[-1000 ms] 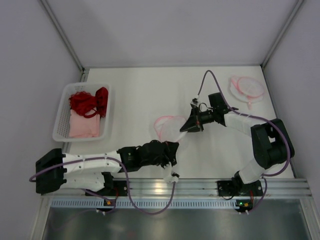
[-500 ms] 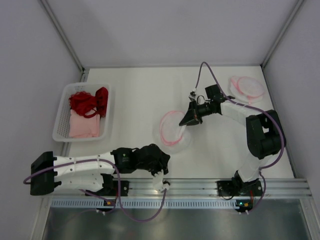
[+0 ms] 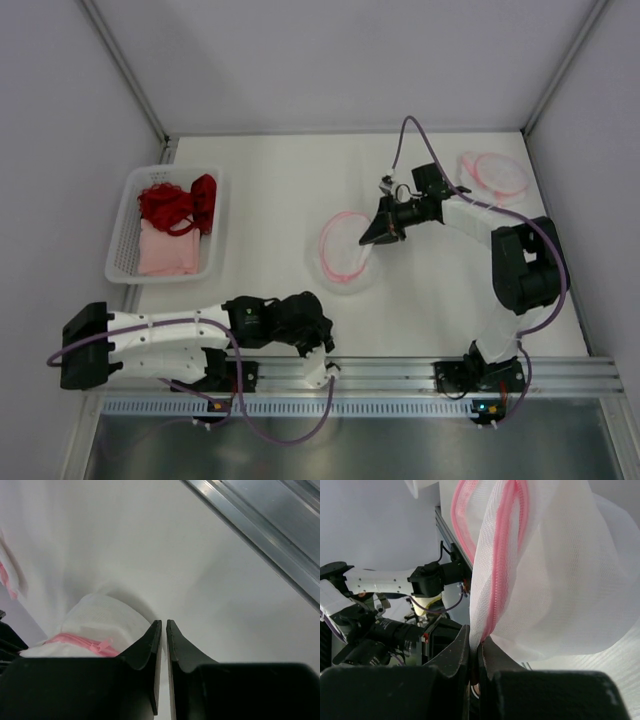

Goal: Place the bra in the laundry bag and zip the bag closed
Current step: Zip the zipper on the laundry bag.

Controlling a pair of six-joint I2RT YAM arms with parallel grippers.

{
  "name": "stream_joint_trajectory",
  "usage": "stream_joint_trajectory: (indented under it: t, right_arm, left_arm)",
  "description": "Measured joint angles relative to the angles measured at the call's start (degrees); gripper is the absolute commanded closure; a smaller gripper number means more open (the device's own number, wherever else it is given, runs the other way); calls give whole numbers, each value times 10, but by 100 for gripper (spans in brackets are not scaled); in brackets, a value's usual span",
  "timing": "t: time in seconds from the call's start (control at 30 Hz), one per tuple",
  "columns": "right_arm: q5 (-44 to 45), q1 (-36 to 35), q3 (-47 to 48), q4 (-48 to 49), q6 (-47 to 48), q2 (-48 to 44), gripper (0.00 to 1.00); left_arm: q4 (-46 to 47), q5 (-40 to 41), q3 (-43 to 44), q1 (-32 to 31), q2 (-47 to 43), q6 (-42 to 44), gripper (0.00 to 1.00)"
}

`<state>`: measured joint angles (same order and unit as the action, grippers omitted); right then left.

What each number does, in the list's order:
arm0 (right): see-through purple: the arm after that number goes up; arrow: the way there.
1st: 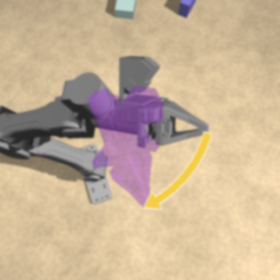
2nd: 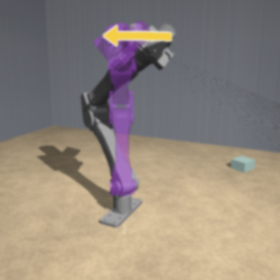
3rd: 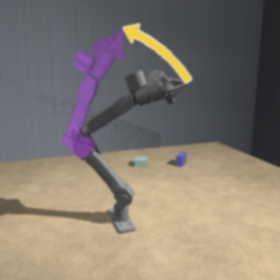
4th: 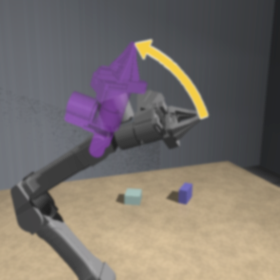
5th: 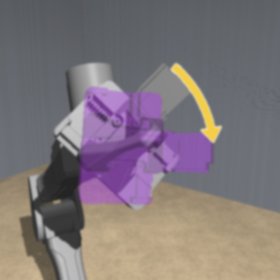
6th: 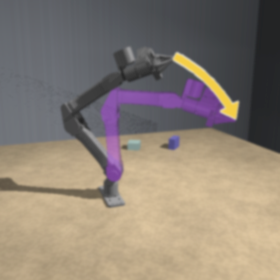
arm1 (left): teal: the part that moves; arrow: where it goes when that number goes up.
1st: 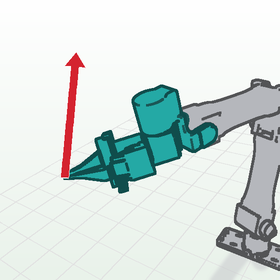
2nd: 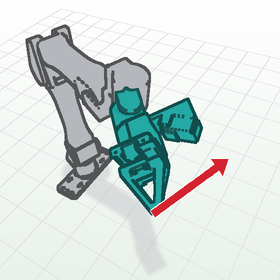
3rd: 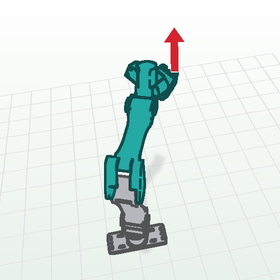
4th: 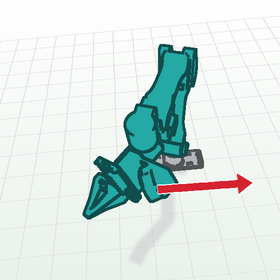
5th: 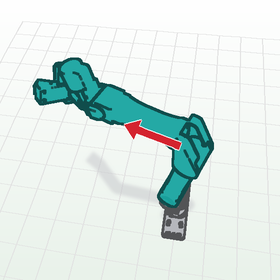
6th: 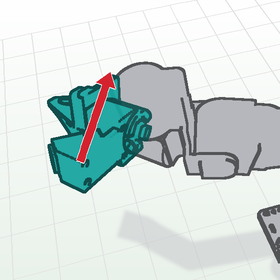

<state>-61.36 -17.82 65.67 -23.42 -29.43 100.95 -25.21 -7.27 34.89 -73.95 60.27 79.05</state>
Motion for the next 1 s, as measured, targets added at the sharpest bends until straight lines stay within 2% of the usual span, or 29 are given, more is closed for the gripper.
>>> stream_joint_trajectory:
  t: [0.1,0.2,0.27,0.3,0.4,0.57,0.63,0.77,1.0]
  right_arm:
    - [0,0,0,0,4,0,100]
    - [-7,0,-9,18,-3,0,100]
    - [-16,0,-33,47,-16,0,100]
    - [-18,0,-46,58,-23,0,100]
    - [-26,0,-84,93,-48,0,100]
    - [-35,0,-98,139,-82,-1,100]
    - [-36,0,-101,161,-97,-1,100]
    - [-38,0,-116,213,-136,-1,100]
    - [-43,0,-144,280,-198,-1,100]
  left_arm:
    - [28,26,4,0,7,-73,78]
    - [46,62,45,4,45,-210,71]
    - [52,65,82,17,66,-322,63]
    - [59,59,94,31,68,-376,63]
    - [78,24,105,101,60,-551,61]
    - [101,-55,86,244,59,-771,56]
    - [115,-81,71,273,60,-833,55]
    - [159,-122,32,290,69,-935,55]
    - [236,-159,-15,309,97,-1038,52]
